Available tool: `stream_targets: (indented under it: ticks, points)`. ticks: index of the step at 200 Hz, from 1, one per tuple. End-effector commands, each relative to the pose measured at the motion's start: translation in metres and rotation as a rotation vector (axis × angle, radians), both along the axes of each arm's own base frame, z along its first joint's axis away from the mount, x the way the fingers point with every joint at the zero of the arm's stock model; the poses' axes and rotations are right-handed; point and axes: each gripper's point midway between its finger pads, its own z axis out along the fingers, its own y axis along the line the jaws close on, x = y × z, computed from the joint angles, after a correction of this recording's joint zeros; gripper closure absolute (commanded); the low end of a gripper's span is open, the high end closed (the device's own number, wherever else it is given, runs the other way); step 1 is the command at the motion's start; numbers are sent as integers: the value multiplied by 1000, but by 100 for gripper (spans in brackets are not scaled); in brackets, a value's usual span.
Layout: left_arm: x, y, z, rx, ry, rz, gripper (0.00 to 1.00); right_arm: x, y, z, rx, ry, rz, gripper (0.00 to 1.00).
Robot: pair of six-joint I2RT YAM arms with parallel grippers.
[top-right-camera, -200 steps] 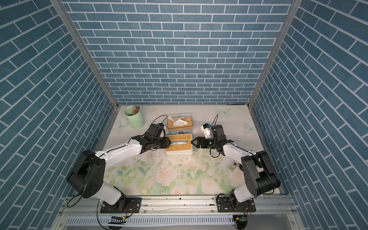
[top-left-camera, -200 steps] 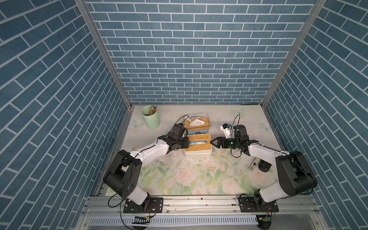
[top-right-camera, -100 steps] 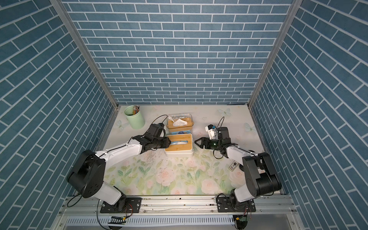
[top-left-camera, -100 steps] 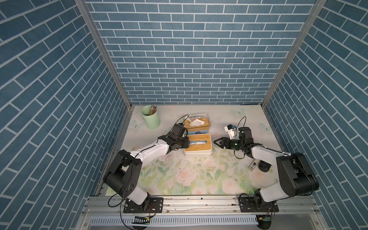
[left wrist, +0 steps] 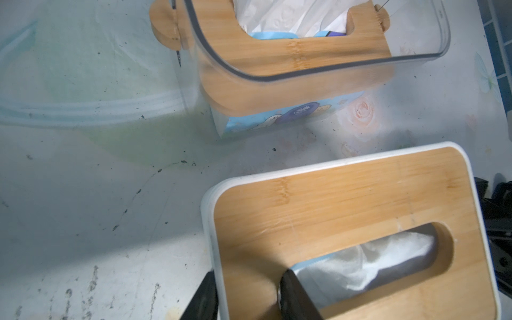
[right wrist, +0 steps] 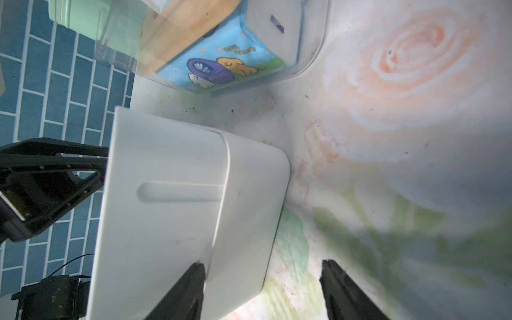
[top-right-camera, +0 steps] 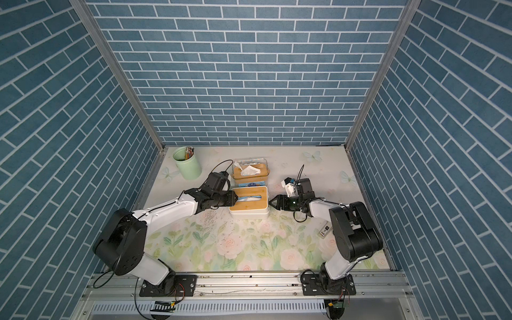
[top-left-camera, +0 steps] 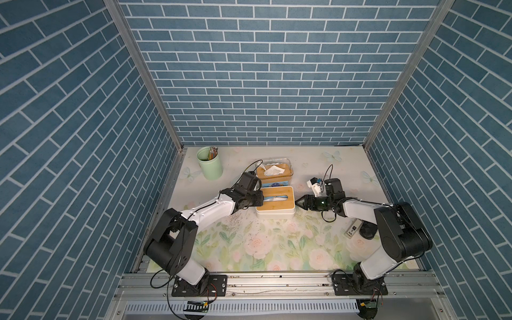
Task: Put the tissue paper into the tissue box
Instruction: Close the box lid on the tissue box.
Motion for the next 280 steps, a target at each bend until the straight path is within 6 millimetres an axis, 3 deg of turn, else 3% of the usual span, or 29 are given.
stream_targets:
  ticks: [1,24,58,104,139,185,219,252,280]
  points:
    - [-7,13,-23,95,43,2,84,0,6,-3,-12,-3,34,31]
    - [-7,12,-23,93,44,0,83,-1,5,-14,-61,23,30,33]
    - [-8,9,-19,83,37,-2,83,2,-13,-38,-265,40,-35,38]
    - [-9,4,-13,65,26,-2,84,-4,-26,-52,-486,13,-93,40]
    - [-10,4,-11,66,21,-2,83,-1,-43,-49,-641,-34,-151,42]
    - [-8,14,-22,135,27,15,84,6,-48,-30,-838,-151,-179,43]
    - [-8,24,-36,207,41,25,84,12,-39,-10,-818,-227,-168,43]
    - [-7,37,-49,297,51,34,84,12,-9,14,-631,-303,-86,42]
    - [-7,48,-56,370,54,40,84,4,14,13,-505,-287,17,41]
